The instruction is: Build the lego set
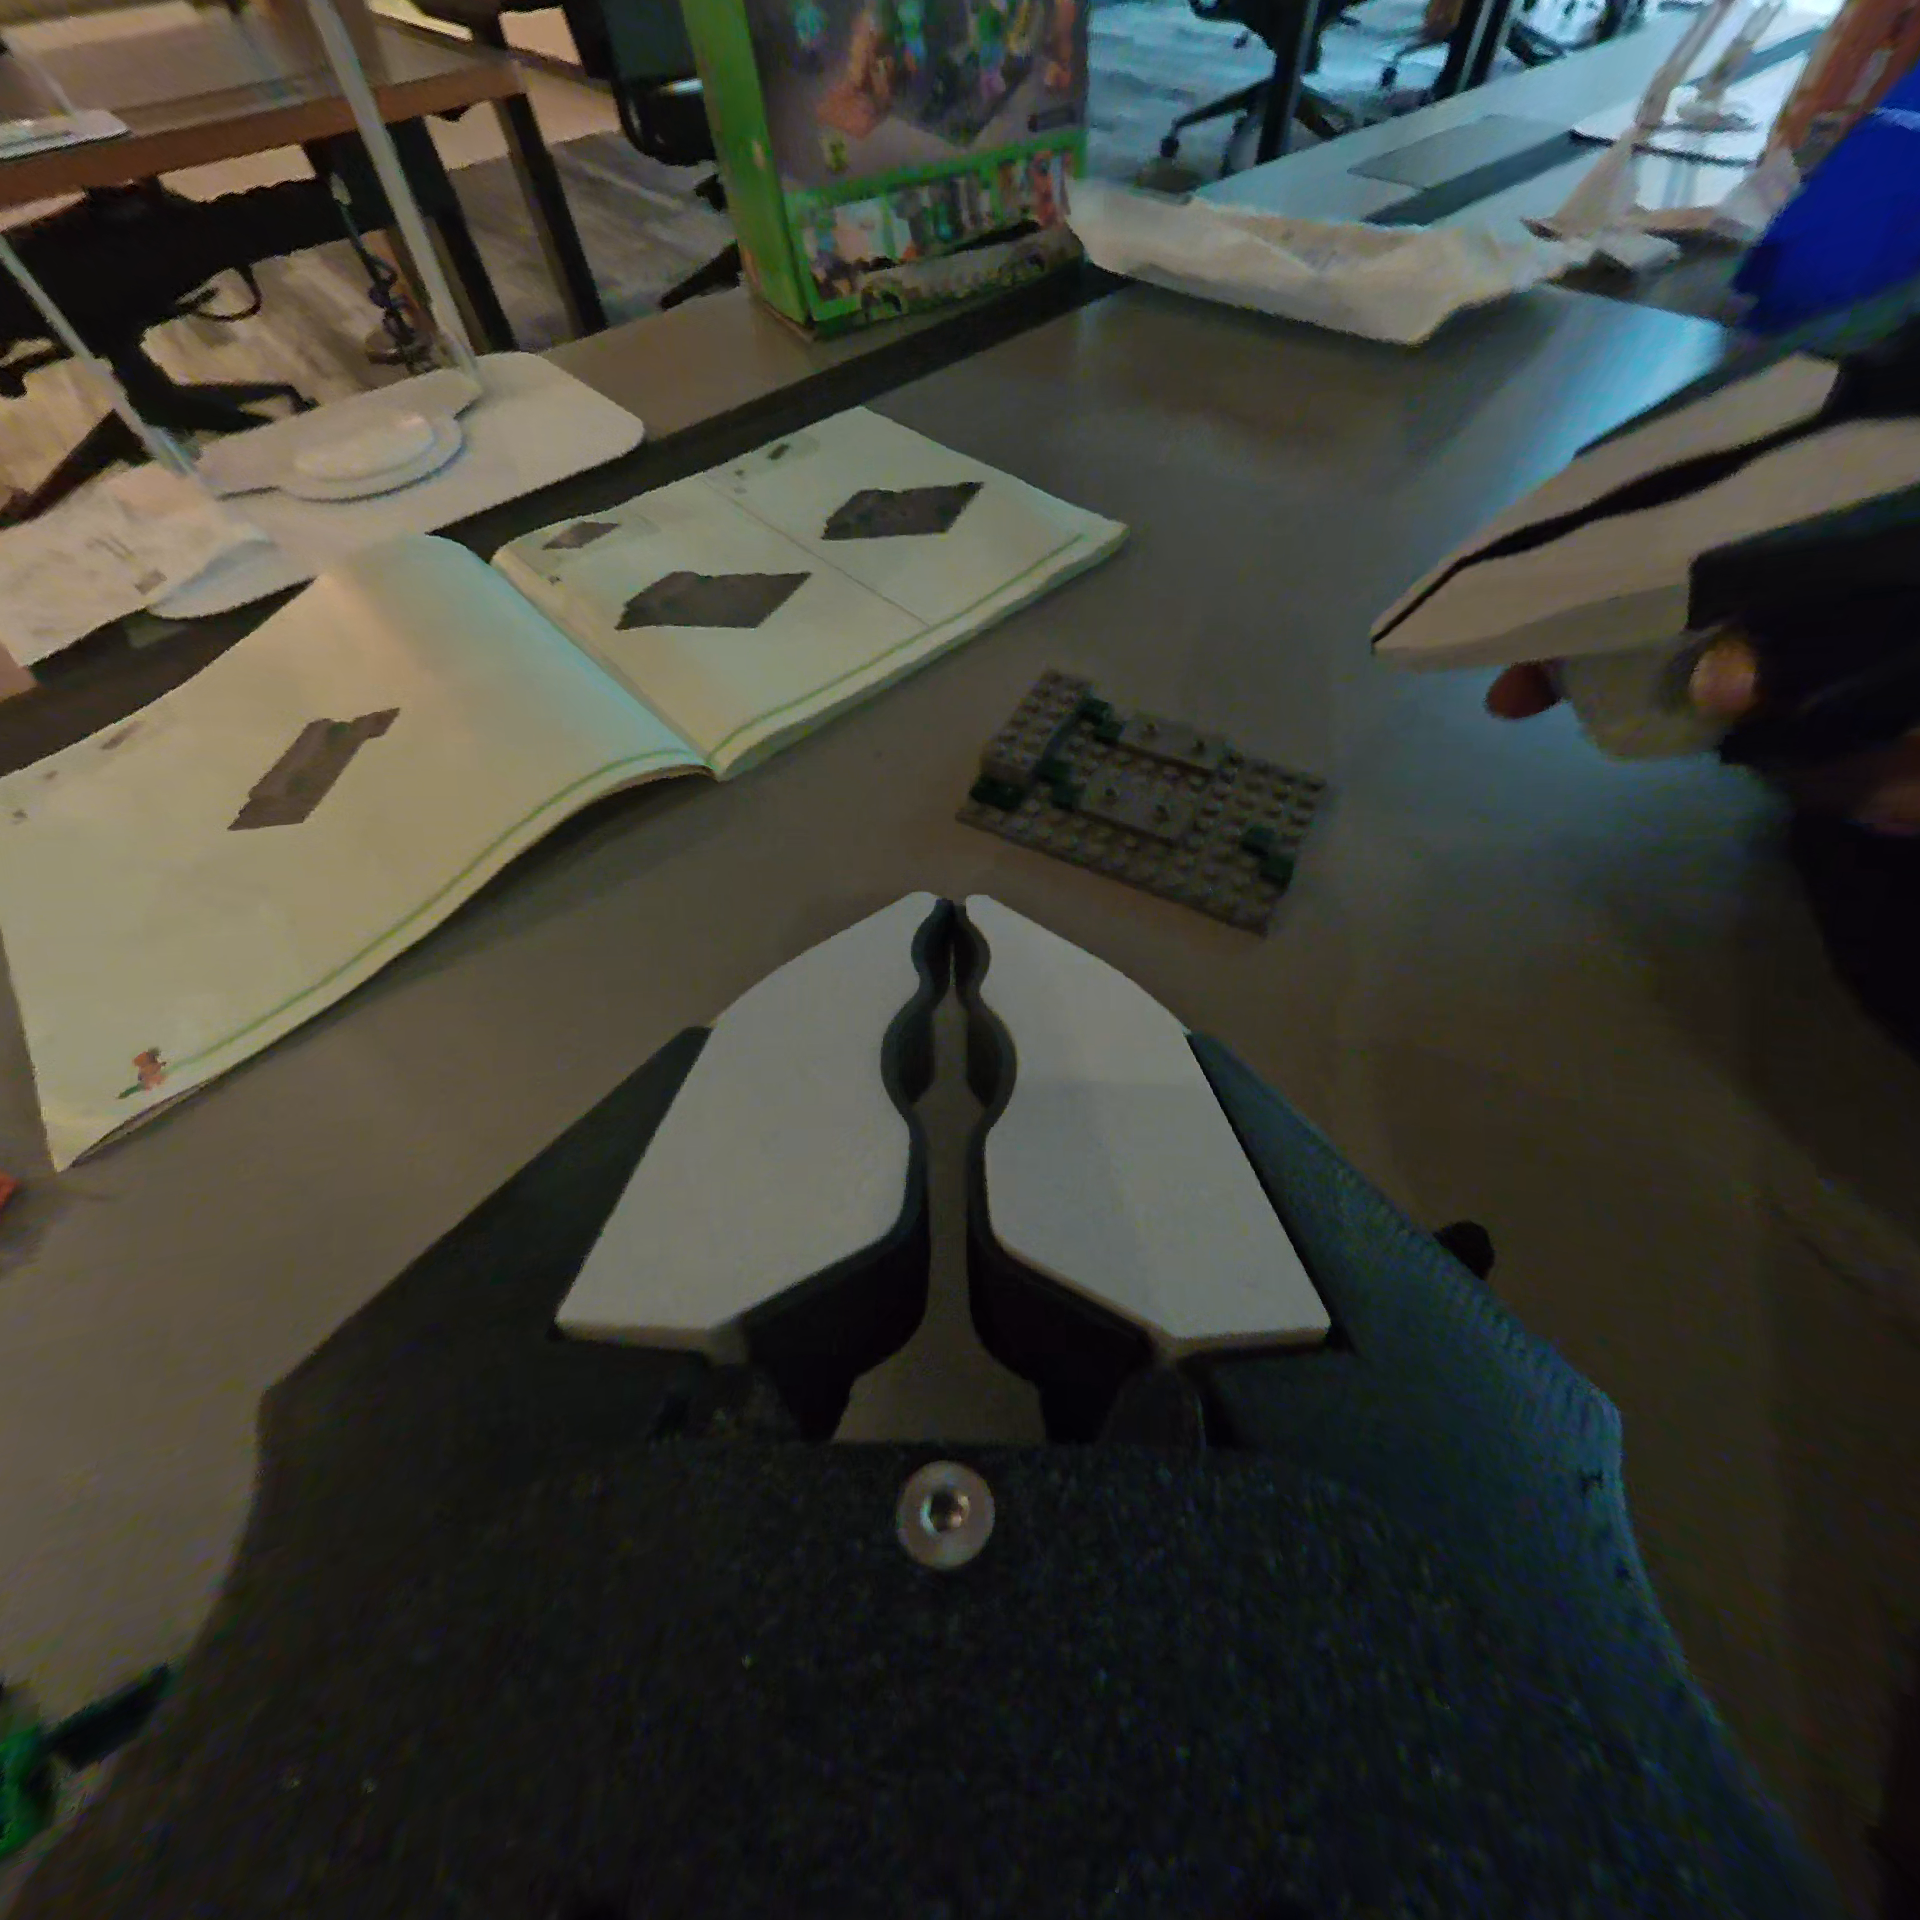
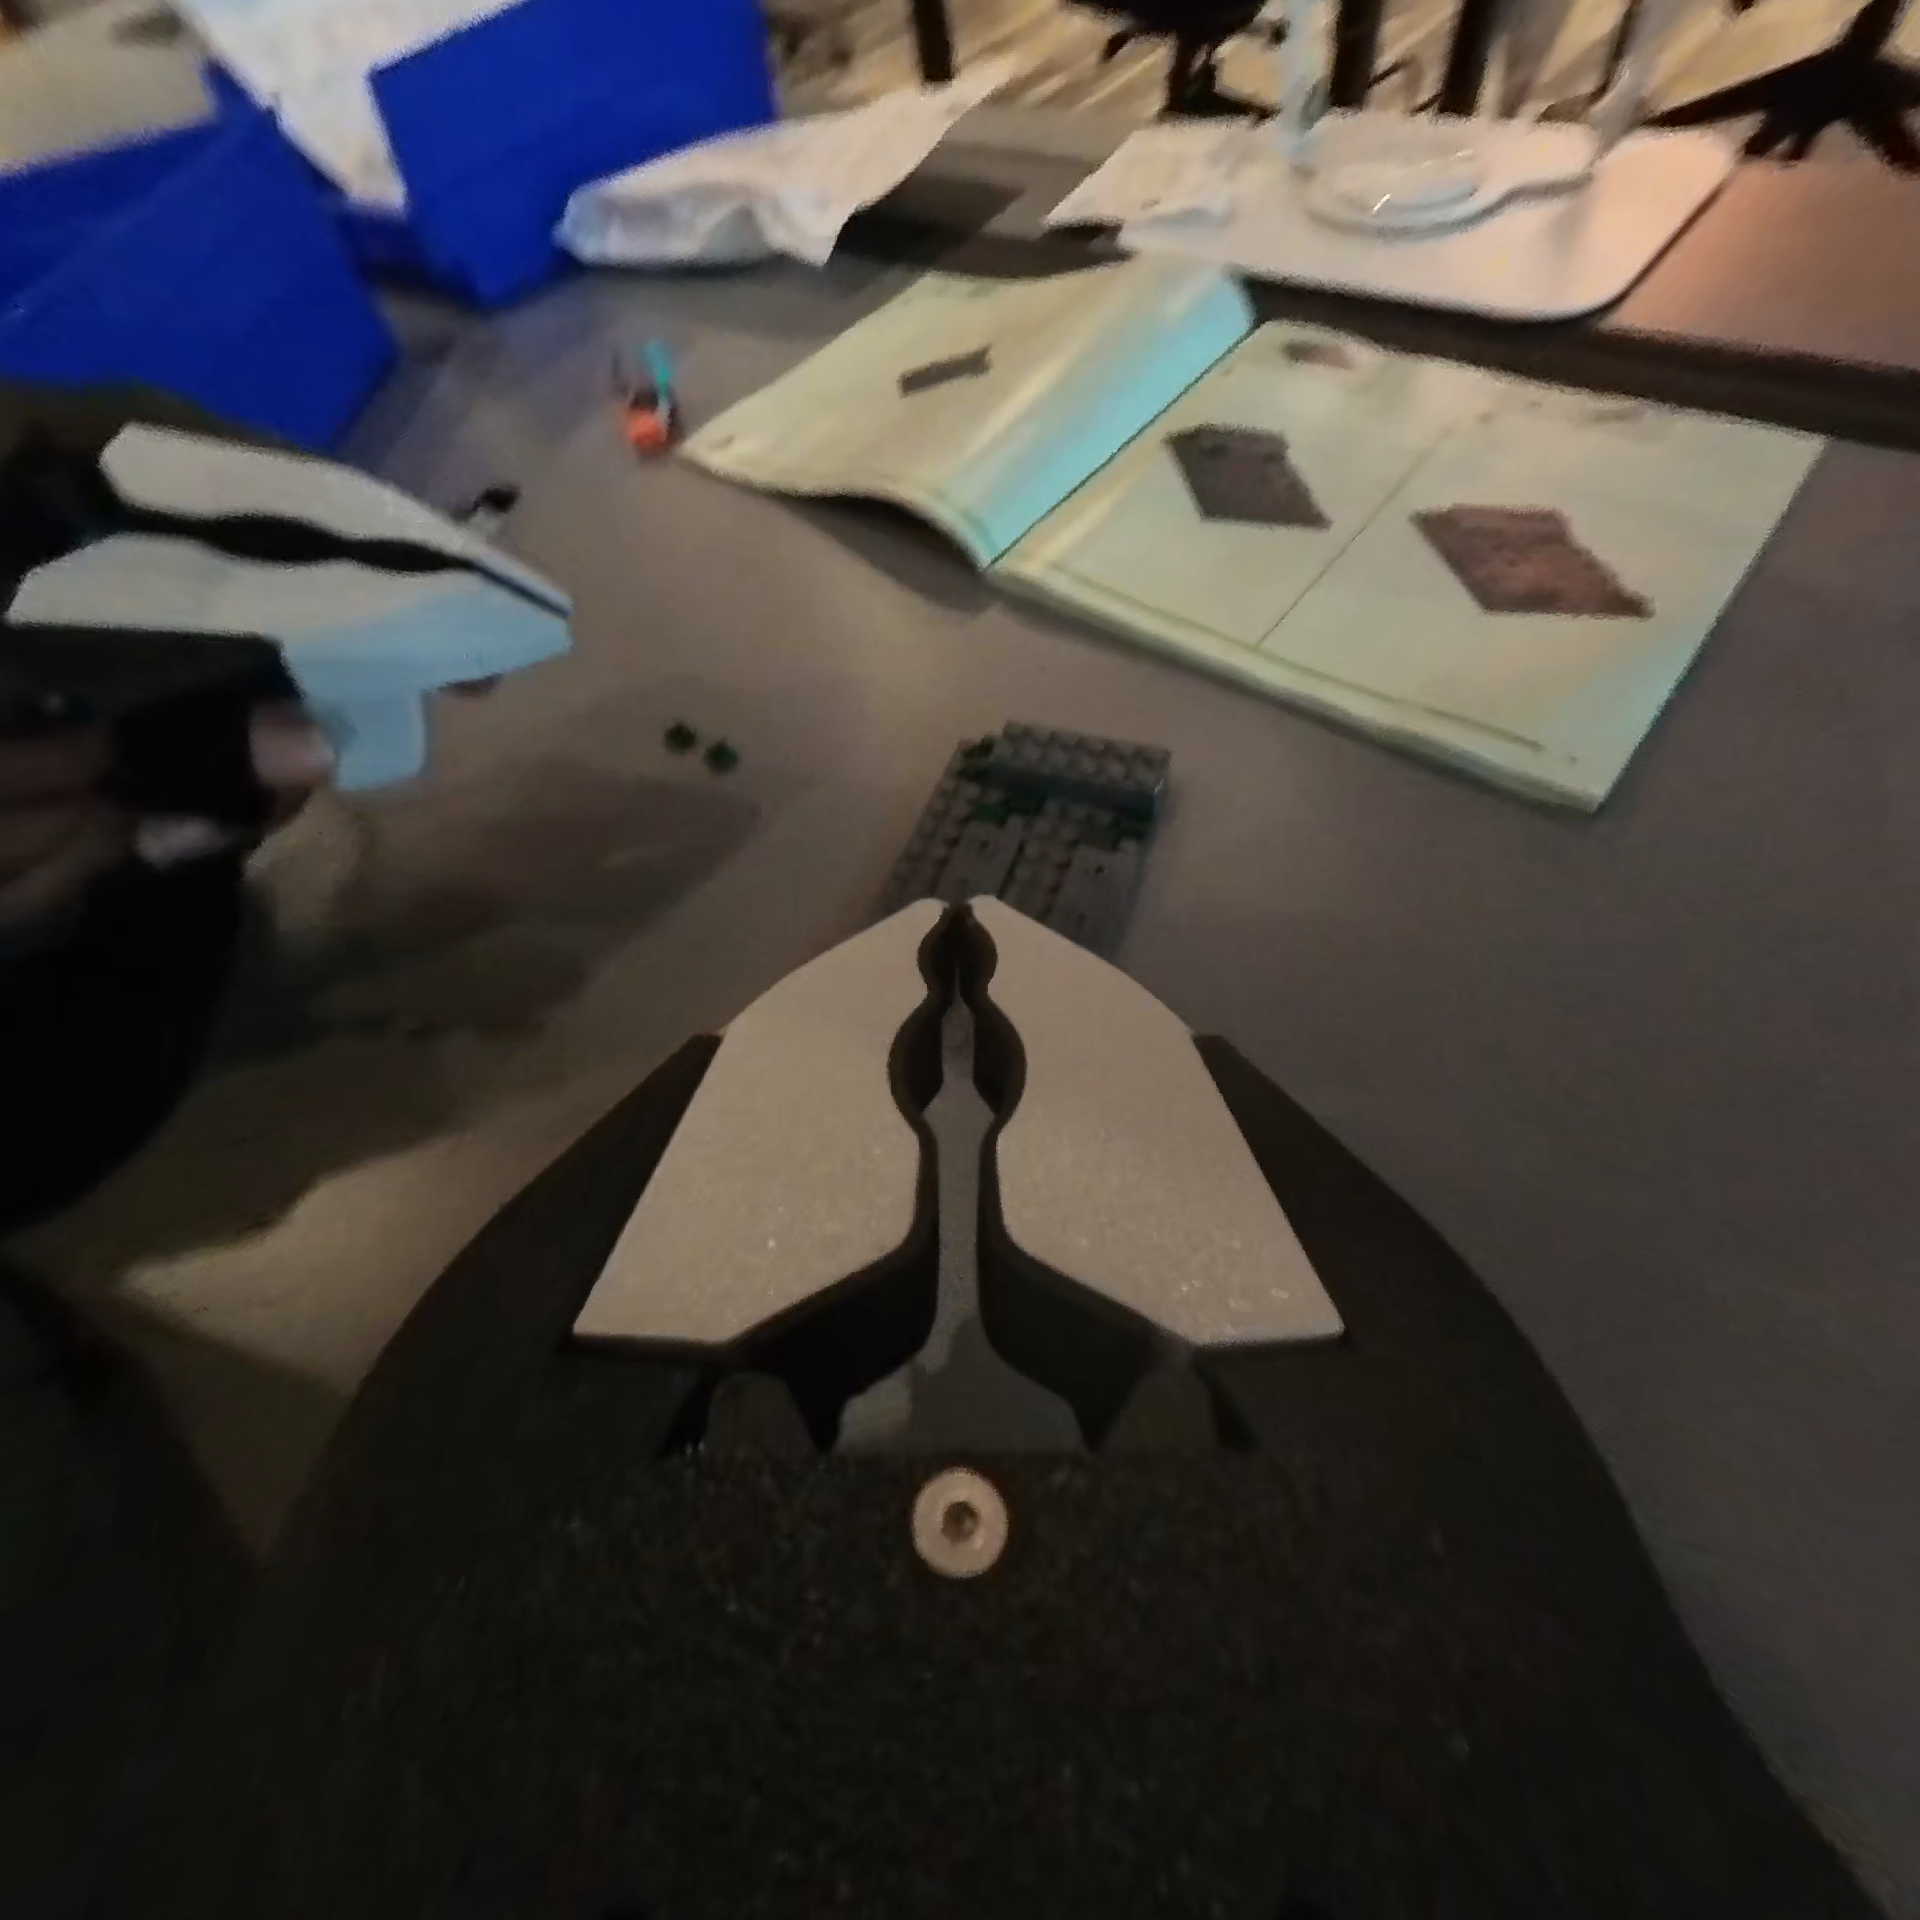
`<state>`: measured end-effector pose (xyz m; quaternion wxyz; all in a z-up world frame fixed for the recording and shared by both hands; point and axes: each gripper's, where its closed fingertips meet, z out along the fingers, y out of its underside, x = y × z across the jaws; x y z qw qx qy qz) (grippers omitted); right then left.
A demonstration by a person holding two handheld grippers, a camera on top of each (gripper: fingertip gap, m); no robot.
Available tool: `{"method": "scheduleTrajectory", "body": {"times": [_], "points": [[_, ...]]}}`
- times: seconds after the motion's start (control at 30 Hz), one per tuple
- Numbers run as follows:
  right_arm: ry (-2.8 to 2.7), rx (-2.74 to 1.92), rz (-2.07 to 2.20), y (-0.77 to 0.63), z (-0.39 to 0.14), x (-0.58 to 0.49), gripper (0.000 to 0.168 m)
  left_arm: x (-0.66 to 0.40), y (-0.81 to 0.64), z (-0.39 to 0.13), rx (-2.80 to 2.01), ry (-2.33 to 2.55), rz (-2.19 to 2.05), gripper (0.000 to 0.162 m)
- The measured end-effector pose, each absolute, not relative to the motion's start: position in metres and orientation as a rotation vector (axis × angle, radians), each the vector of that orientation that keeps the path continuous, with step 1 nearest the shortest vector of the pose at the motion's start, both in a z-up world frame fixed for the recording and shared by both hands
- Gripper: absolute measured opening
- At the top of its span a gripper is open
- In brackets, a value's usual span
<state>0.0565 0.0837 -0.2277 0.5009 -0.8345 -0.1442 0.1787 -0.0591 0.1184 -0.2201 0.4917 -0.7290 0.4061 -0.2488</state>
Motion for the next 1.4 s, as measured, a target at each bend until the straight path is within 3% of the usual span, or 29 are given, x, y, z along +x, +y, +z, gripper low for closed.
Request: {"method": "scheduleTrajectory", "body": {"times": [1.0,1.23,1.4], "points": [[-0.489,-1.954,0.269,0.099,-0.24,0.051,0.0,-0.107,0.141,-0.245,-1.911,0.991,-0.36,0.0],[-0.482,-1.935,0.496,0.101,-0.218,-0.003,0.0,-0.106,0.139,-0.265,-1.969,1.097,-0.289,0.0],[-0.566,-2.069,0.503,0.119,-0.242,-0.057,0.0,-0.109,0.137,-0.27,-2.0,1.12,-0.255,0.0]]}}
